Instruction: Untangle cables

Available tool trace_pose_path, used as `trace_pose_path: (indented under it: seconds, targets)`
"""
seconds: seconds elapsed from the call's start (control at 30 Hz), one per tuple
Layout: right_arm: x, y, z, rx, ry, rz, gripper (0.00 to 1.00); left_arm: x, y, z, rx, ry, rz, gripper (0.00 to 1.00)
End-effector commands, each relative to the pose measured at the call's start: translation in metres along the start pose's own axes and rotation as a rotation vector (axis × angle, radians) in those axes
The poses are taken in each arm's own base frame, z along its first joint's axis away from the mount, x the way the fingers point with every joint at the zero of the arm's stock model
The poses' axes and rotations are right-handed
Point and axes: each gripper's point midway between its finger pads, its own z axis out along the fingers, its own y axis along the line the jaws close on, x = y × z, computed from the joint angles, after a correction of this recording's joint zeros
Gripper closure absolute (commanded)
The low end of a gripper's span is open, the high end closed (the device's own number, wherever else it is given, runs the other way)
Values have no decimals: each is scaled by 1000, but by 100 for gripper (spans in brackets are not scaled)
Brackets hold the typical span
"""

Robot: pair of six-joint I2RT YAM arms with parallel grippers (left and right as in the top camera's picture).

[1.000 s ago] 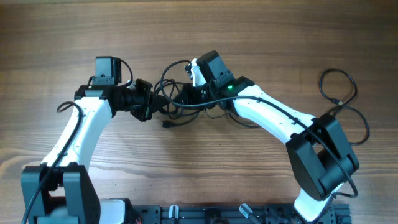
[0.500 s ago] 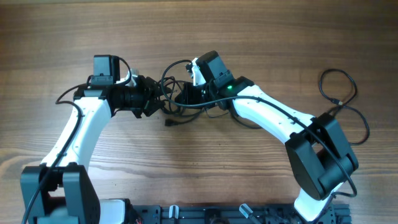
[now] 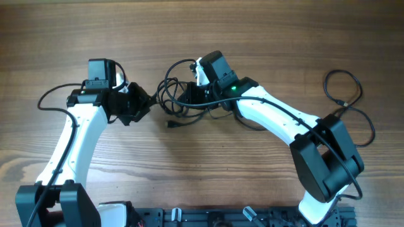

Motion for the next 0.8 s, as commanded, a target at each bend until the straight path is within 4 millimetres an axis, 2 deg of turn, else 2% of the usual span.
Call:
trace_pose_path:
  seconds: [0.0, 0.2, 0.37, 0.77]
  targets:
    - [0, -9, 4, 20, -2, 23, 96, -18, 8, -5, -62, -97, 28, 65]
    - [0, -9, 4, 20, -1, 24, 96, -25, -6, 5, -24, -121, 70, 67]
    - [0, -9, 4, 20, -2, 23, 96, -13, -21, 26, -17, -90, 134, 63]
    - [0, -9, 4, 20, -2, 22, 96, -4, -13, 36, -47, -51, 134, 71]
